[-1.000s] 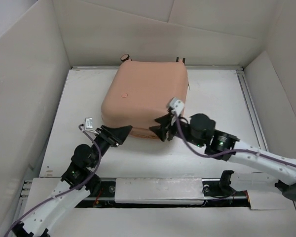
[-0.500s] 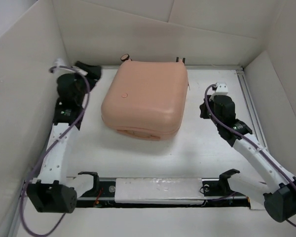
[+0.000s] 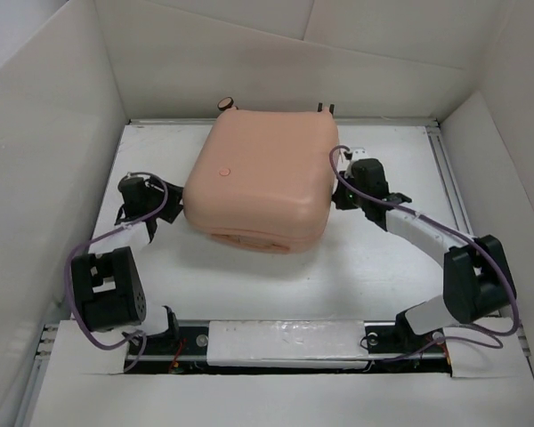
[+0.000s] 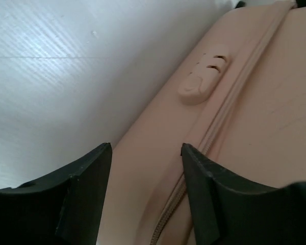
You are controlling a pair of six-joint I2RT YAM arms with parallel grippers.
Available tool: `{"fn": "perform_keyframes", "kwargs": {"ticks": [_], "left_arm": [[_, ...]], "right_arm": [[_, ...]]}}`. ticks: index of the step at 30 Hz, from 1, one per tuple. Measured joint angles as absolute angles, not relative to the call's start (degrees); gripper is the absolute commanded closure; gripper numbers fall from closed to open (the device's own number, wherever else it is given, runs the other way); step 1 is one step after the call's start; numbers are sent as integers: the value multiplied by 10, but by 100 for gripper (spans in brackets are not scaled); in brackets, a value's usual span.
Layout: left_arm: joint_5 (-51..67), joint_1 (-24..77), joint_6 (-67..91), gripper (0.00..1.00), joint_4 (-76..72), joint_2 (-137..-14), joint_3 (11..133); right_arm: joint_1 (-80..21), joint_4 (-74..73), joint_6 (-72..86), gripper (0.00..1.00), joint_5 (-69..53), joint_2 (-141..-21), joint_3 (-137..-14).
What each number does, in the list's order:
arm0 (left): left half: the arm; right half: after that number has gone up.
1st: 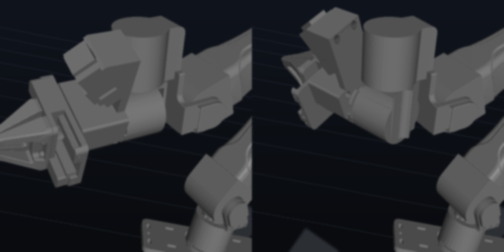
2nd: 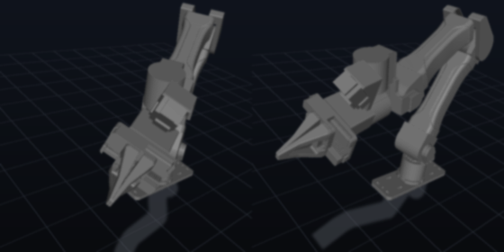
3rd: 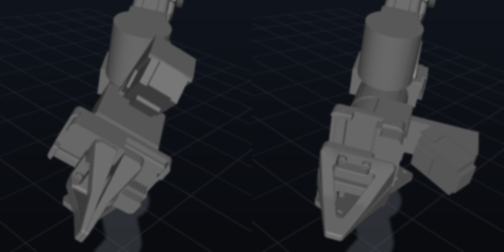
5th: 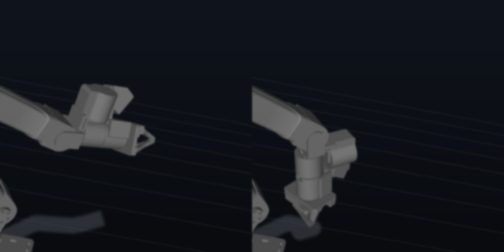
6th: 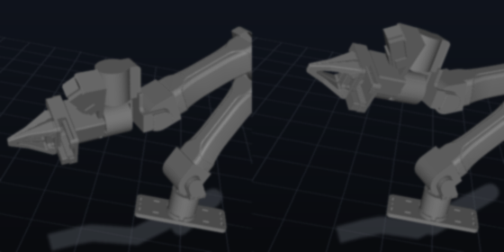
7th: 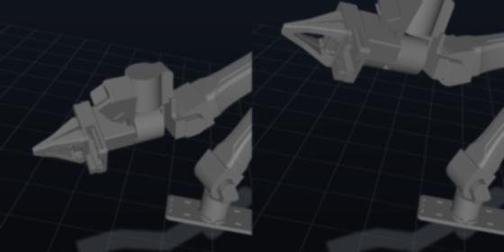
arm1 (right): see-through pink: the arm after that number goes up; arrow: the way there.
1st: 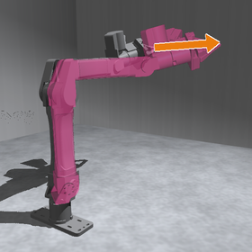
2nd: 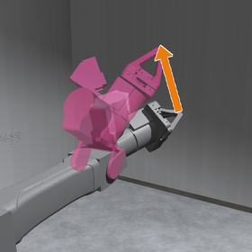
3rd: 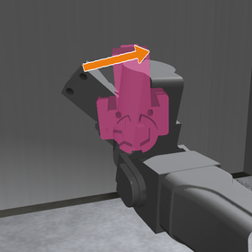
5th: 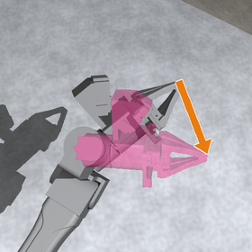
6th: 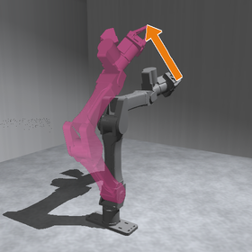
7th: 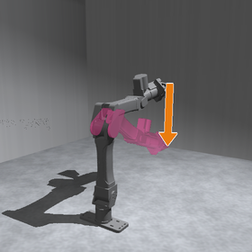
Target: Pack the luggage
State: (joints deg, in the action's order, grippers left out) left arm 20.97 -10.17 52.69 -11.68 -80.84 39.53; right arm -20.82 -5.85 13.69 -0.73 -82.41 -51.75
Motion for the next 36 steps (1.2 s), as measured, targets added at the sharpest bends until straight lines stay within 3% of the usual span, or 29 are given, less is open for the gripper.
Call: {"fn": "perform_keyframes", "kwargs": {"ticks": [1, 5, 11, 18, 24, 25, 26, 28, 30, 33, 36], "left_arm": [[211, -101, 533, 55, -139, -809, 385], [213, -91, 549, 68, -215, -804, 353], [141, -24, 561, 70, -271, -731, 278], [-51, 207, 595, 70, -299, -581, 155], [-86, 376, 632, 56, -268, -466, 87], [-76, 389, 631, 54, -244, -448, 87], [-65, 399, 629, 44, -216, -424, 87], [-65, 414, 620, 34, -143, -368, 94], [-81, 419, 610, 32, -84, -310, 113], [-122, 406, 598, 35, -36, -243, 141], [-156, 394, 597, 37, -37, -229, 162]], "right_arm": [[-212, -51, 135, 100, -16, -837, -525], [-216, -53, 117, 100, -33, -875, -556], [-183, -73, 87, 100, -38, -931, -621], [-92, -63, 29, 100, -70, -992, -692], [-48, -59, 8, 98, -133, -1094, -825], [-49, -59, 8, 92, -143, -1108, -846], [-52, -60, 10, 88, -153, -1119, -861], [-59, -62, 15, 81, -170, -1127, -881], [-67, -70, 25, 68, -183, -1121, -892], [-74, -79, 41, 57, -187, -1081, -895], [-89, -104, 55, 55, -181, -992, -874]]}}
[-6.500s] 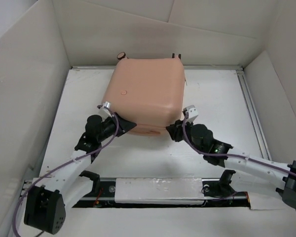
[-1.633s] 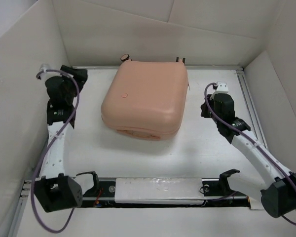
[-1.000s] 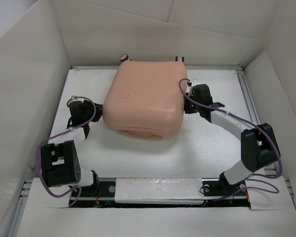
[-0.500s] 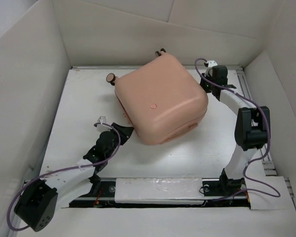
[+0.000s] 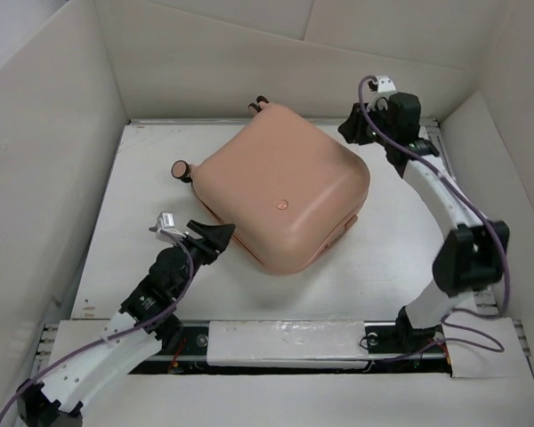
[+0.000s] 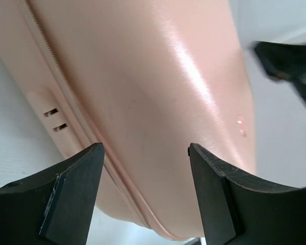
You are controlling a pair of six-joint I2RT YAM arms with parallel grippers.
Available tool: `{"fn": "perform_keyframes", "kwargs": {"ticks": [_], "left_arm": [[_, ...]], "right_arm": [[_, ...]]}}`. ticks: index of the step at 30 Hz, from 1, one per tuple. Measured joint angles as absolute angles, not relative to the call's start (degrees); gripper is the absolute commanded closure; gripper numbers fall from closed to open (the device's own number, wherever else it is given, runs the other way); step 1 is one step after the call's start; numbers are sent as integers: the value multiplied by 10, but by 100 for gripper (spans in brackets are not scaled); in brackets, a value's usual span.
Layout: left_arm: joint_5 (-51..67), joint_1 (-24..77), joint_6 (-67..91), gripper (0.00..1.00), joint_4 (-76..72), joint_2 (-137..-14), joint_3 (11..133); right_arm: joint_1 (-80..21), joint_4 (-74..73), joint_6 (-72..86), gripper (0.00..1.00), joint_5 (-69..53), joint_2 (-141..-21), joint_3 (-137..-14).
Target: Pack the luggage
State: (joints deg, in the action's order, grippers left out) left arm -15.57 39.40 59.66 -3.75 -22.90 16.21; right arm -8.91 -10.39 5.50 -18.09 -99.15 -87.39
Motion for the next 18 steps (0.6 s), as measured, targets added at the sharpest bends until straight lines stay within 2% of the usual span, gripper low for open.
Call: {"fn": "perform_keyframes", "kwargs": {"ticks": [3, 4, 6, 7, 11, 15, 18], "left_arm": [[-168, 392, 602, 37, -40, -246, 156], [-172, 391, 604, 37, -39, -256, 153], [-177, 387, 609, 37, -36, -272, 147], [-179, 382, 611, 41, -33, -277, 145], [-157, 353, 619, 45, -43, -289, 138], [-58, 233, 621, 48, -103, -327, 101], [27, 108, 621, 45, -140, -343, 53]], "right_arm": [[-109, -87, 64, 57, -167, -847, -792], [-118, -74, 66, 66, -161, -783, -743], [-136, -64, 69, 75, -150, -666, -657], [-148, -59, 70, 86, -142, -606, -610], [-217, -74, 84, 97, -126, -416, -459], [-283, -131, 106, 98, -93, -310, -381], [-322, -176, 130, 93, -55, -255, -341]]}}
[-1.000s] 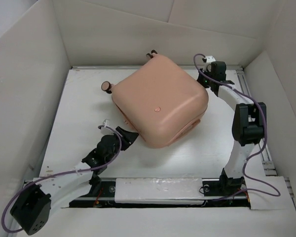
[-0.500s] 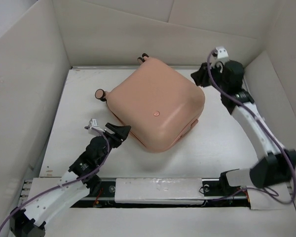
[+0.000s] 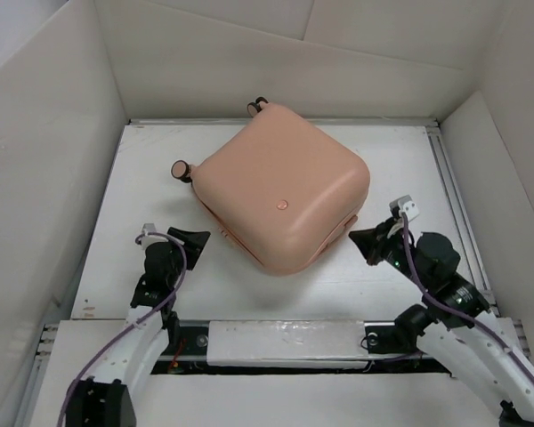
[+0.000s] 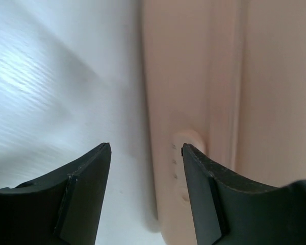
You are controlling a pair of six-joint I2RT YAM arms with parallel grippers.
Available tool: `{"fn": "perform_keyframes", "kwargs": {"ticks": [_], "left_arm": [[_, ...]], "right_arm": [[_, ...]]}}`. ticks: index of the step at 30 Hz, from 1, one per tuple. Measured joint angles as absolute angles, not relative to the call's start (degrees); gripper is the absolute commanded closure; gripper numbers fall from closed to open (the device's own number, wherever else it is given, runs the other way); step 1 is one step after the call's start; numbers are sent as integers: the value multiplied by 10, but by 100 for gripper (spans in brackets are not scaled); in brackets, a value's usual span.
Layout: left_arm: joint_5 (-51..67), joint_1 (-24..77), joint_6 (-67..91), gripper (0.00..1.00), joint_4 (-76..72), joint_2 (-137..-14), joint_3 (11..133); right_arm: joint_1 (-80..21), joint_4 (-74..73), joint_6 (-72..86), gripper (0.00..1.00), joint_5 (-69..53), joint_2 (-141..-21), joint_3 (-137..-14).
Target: Pack the luggage
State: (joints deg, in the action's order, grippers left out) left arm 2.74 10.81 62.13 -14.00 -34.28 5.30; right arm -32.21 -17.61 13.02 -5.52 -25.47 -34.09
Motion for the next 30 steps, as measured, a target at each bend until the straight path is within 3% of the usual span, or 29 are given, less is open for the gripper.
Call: {"fn": "perform_keyframes", "kwargs": {"ticks": [4, 12, 18, 26, 30], "left_arm": [[135, 7, 615, 41, -182, -349, 24], [272, 9, 573, 45, -248, -359, 25], [319, 22, 547, 47, -262, -388, 25], [373, 22, 524, 49, -281, -416, 25], [382, 51, 506, 49, -284, -416, 25]], "right_arm": [[-350, -183, 156, 83, -37, -243, -303], [-380, -134, 165, 59, -44, -345, -217], [-383, -57, 146, 59, -30, -349, -187], [-383, 63, 111, 59, -25, -465, -182], [-383, 106, 97, 65, -24, -501, -182]]}}
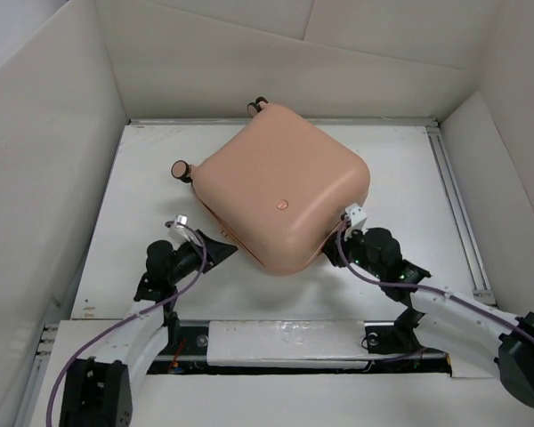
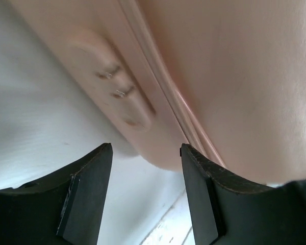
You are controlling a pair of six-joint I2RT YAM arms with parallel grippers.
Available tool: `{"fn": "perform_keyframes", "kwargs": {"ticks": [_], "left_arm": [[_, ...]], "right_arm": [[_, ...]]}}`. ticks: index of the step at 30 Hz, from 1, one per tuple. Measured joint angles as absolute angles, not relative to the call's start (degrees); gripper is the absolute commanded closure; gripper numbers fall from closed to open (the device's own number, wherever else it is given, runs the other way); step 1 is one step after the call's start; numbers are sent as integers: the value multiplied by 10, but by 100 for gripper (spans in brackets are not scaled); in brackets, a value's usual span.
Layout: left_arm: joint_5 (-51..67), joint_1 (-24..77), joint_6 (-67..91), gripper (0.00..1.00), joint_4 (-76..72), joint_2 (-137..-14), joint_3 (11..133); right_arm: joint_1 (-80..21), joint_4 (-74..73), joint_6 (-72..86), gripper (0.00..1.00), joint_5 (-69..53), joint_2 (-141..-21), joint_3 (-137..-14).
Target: Pack the luggage
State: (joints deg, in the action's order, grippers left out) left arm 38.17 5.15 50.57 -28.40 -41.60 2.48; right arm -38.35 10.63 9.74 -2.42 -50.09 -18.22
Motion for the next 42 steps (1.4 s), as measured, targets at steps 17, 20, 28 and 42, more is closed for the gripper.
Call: {"fn": "perform_keyframes", "kwargs": {"ticks": [17, 20, 28, 42], "left_arm": [[218, 366, 535, 51, -384, -523, 32], [227, 373, 544, 51, -427, -574, 38], [223, 405, 556, 52, -513, -688, 54], [223, 434, 593, 52, -517, -774, 61]], "right_arm": [[-407, 149, 98, 100, 7, -458, -141], [-454, 119, 107, 100, 56, -444, -147], [-631, -58, 145, 100, 194, -486, -250], [-821, -201, 201, 100, 326, -641, -397]]}}
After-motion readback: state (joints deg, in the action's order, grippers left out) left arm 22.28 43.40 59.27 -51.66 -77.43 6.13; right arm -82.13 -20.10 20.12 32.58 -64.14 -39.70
